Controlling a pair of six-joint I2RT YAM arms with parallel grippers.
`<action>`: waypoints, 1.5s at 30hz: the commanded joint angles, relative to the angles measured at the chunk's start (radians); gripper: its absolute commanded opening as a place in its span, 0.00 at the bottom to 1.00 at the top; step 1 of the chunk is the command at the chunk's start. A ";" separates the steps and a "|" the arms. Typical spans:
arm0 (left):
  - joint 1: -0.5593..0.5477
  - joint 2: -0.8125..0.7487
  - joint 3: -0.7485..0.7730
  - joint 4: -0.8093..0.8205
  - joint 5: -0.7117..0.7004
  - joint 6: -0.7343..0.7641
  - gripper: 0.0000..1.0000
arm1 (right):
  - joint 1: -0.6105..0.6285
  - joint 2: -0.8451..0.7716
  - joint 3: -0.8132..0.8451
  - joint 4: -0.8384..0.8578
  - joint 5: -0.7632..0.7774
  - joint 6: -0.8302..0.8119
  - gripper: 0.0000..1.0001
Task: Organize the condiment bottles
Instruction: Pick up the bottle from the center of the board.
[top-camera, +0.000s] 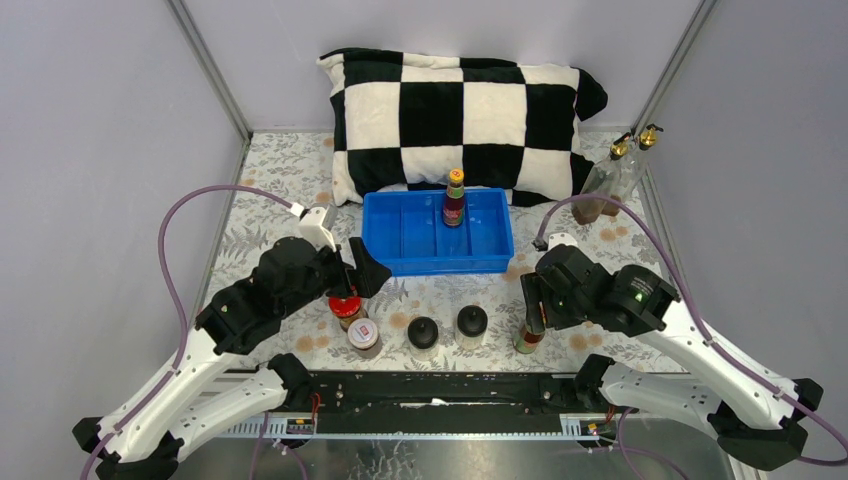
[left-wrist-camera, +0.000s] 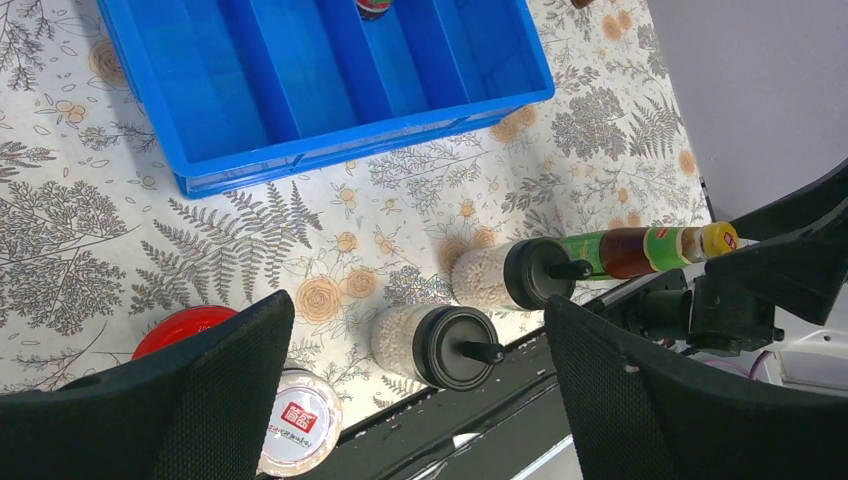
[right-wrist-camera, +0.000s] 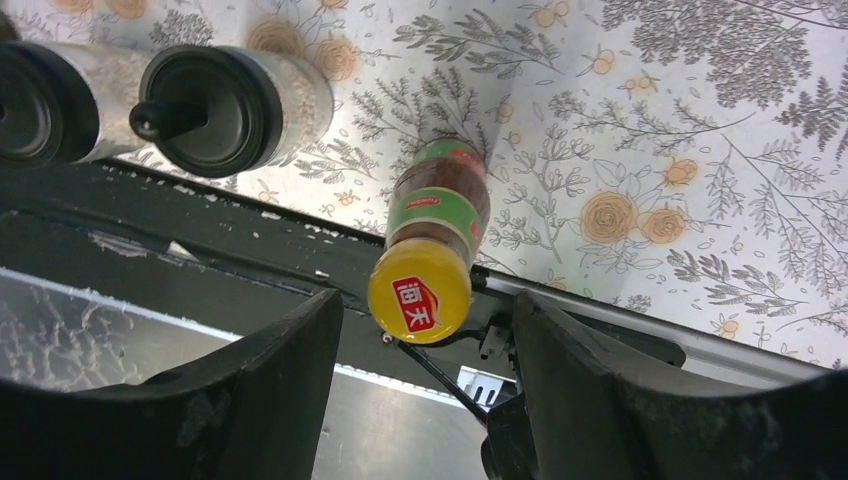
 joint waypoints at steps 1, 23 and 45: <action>0.007 -0.009 -0.012 0.044 0.014 -0.011 0.99 | 0.011 0.010 0.032 -0.017 0.077 0.037 0.69; 0.006 -0.035 -0.026 0.045 0.010 -0.016 0.99 | 0.011 0.042 0.016 0.033 0.065 0.028 0.54; 0.006 -0.035 -0.028 0.052 0.004 -0.018 0.99 | 0.012 0.042 0.102 0.019 0.077 0.017 0.38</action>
